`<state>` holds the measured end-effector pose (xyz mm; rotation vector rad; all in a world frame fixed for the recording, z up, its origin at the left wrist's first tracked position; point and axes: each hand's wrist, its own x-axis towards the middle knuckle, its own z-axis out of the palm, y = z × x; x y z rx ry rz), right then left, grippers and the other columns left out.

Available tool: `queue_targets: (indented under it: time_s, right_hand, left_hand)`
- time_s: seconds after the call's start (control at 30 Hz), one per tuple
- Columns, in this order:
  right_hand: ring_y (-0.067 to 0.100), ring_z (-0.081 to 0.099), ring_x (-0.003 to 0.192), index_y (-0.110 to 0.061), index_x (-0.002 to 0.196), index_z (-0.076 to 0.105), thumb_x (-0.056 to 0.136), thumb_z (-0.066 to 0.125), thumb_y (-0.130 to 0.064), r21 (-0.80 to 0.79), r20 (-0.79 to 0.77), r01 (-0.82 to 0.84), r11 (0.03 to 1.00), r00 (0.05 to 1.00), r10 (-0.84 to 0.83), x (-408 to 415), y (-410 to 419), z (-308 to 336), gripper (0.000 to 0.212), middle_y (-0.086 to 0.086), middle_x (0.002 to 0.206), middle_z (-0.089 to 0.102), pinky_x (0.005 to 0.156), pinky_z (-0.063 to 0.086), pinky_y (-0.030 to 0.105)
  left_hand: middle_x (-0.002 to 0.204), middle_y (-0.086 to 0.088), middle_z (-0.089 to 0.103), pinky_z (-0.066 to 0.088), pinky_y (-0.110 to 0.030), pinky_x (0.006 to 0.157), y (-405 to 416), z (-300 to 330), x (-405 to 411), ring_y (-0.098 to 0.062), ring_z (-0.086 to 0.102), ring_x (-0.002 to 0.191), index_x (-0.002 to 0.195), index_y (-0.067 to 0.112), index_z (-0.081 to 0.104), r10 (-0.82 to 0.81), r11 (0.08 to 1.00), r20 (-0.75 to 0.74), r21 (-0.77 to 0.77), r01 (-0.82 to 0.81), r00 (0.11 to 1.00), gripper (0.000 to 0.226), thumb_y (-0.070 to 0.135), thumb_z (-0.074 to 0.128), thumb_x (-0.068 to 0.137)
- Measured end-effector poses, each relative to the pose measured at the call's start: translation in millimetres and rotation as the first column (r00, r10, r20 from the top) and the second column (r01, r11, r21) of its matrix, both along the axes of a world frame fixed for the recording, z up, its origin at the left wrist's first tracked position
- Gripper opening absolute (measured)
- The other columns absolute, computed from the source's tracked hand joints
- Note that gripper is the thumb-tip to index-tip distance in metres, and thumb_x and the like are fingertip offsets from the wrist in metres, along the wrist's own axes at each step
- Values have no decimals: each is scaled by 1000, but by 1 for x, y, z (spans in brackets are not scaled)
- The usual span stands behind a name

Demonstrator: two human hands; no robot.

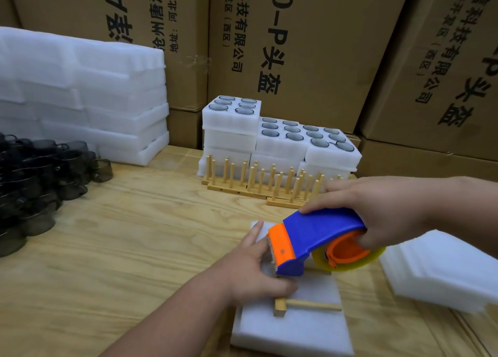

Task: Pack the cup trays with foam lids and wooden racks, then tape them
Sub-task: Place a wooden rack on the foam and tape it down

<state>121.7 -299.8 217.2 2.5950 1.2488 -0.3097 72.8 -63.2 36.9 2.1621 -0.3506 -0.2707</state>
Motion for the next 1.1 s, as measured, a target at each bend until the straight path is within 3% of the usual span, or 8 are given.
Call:
queue_targets:
  time_s: [0.13,0.27,0.43,0.57,0.7,0.77,0.87,1.1]
  right_hand:
    - [-2,50,109,-75,138,18,74,67,-37,14,-23,39,999,999,-38,-1,-13,6,90,-36,123,40,87,48,24]
    - [-19,42,112,-74,139,22,67,64,-39,56,-17,81,995,997,-80,-1,-39,20,90,-47,123,36,74,42,12]
    - [-18,44,112,-73,141,22,62,64,-49,78,-51,152,985,988,-149,-8,-73,24,92,-45,122,37,69,45,15]
    - [-16,45,113,-72,140,25,65,62,-42,132,-47,177,975,984,-172,-16,-81,12,89,-42,124,39,76,43,13]
    - [-8,50,112,-70,140,27,70,67,-36,190,-46,217,958,976,-212,-24,-88,-6,88,-37,124,42,88,46,21]
    - [-5,50,115,-67,142,25,73,70,-35,206,-57,234,950,972,-227,-29,-95,-22,88,-36,127,41,95,47,28]
    - [-11,43,119,-69,142,19,74,69,-40,221,-73,233,947,972,-222,-36,-103,-48,89,-41,131,36,98,43,23]
    - [-15,41,118,-72,138,15,72,67,-42,302,-96,243,922,970,-224,-39,-110,-72,88,-41,127,34,92,38,13]
  left_hand:
    - [158,39,-19,36,-42,114,-1,3,-2,-5,20,152,132,75,33,5,998,-3,59,-5,1000,82,70,72,60]
    - [157,41,-18,41,-40,112,0,8,-4,-7,29,147,110,87,26,-4,997,-49,79,8,999,68,70,71,62]
    - [156,41,-16,45,-43,108,1,5,-2,-9,33,143,122,78,34,-9,997,-54,72,12,998,71,69,73,63]
    - [154,42,-17,44,-40,109,4,3,-2,-8,27,146,127,79,32,-19,999,-69,43,22,997,78,75,74,62]
    - [159,35,-18,34,-37,115,6,12,0,-9,15,152,136,75,27,-41,994,-97,102,51,994,93,84,74,56]
    - [164,26,-21,23,-42,122,4,21,3,-12,-2,156,146,69,20,-42,977,-104,205,63,994,102,81,75,61]
    - [166,16,-25,5,-49,127,-11,34,1,-12,-26,152,159,49,0,-62,905,-12,422,61,998,116,81,65,68]
    - [168,12,-20,-6,-55,125,-66,28,-27,-12,-31,150,161,28,-13,-18,799,72,600,-29,997,147,103,47,49]
